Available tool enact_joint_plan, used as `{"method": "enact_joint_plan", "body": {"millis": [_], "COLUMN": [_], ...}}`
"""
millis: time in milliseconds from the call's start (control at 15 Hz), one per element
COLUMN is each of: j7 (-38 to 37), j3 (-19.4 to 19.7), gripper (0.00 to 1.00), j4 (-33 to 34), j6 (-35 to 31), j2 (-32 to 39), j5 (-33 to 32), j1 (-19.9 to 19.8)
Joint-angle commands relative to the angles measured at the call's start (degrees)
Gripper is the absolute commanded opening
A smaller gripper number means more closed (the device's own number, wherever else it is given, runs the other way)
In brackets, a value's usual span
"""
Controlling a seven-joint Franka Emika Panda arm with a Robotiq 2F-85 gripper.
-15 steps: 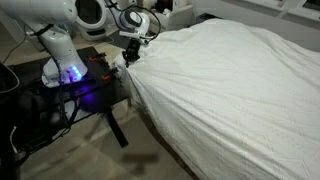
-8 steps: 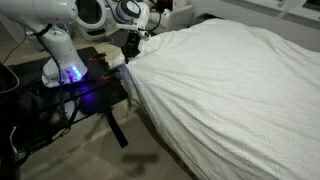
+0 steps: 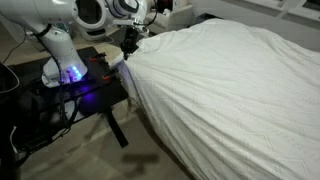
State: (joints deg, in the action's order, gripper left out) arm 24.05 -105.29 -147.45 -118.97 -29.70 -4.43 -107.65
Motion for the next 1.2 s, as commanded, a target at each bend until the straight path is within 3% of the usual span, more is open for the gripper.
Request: {"method": "enact_joint_plan", "body": {"millis": [0,867,933,1133], "j7": [-2.64,-3.31,-3.79,-3.46], "j3": [-0.61,-1.26,-0.98,4.28], "gripper": [0.02,0.00,0.00,0.00], "j4": [-0.14,-0.35,-1.23,-8.51], "j6": [0.17,0.14,-2.10,-9.04], "j2": [2.39,2.36,2.14,4.56], "j5": [-2.50,-1.79,-2.11,-5.50], "j1": [-0.94,-1.15,-0.67,4.16]}}
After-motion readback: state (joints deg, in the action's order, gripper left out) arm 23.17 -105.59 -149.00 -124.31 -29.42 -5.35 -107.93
